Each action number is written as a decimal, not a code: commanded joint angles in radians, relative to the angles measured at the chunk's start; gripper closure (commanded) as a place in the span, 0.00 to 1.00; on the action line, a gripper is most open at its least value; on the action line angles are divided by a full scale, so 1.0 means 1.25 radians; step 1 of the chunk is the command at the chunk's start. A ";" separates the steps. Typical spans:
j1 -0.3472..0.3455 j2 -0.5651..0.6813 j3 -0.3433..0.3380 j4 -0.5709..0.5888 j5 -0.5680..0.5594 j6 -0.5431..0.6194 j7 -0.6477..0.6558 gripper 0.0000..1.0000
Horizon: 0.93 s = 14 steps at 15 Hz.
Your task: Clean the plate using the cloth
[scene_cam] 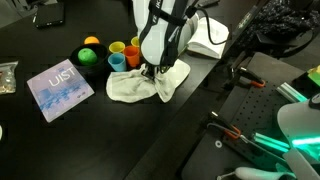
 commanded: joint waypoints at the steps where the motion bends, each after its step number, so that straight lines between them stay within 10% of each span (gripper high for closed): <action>1: -0.005 0.054 -0.025 0.046 0.009 0.021 -0.005 0.96; 14: 0.023 0.052 -0.112 0.067 0.009 0.020 0.055 0.96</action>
